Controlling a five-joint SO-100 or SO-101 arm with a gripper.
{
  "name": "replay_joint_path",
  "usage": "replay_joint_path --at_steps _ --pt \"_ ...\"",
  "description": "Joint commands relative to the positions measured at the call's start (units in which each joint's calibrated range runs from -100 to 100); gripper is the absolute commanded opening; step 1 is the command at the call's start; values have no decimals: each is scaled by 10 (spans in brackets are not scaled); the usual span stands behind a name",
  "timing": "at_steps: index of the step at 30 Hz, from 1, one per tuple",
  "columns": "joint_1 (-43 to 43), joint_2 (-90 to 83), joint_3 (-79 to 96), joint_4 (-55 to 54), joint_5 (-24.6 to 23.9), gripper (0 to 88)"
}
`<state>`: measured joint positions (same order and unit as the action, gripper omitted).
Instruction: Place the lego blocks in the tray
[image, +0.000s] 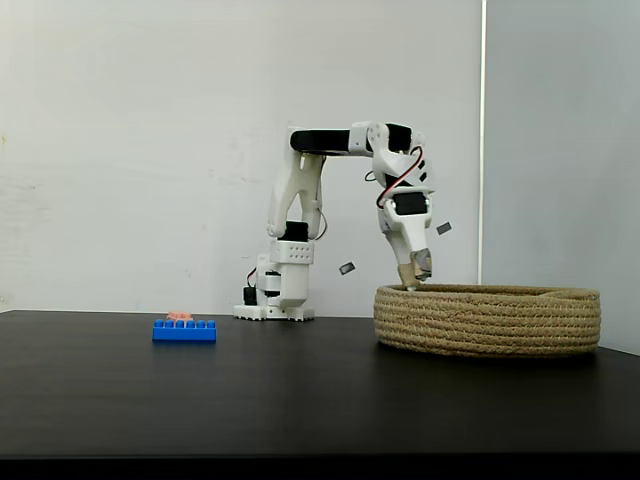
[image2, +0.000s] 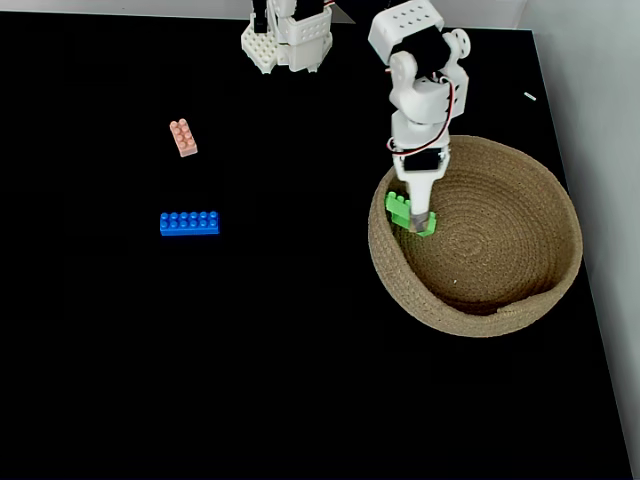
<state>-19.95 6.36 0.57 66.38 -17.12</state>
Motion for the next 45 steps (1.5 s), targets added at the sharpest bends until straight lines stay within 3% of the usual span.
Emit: replay_joint_path --at_steps 1,4,13,21,27,35,45 --pt "129 -87 -24 5 -2 256" --pt "196 -97 -70 25 -3 253" --pt "317 -165 34 56 105 275" --pt "422 -193 260 -134 203 286" --pt "452 -149 277 -147 252 305" --pt "462 -59 239 -151 281 319" --pt "473 46 142 -151 282 289"
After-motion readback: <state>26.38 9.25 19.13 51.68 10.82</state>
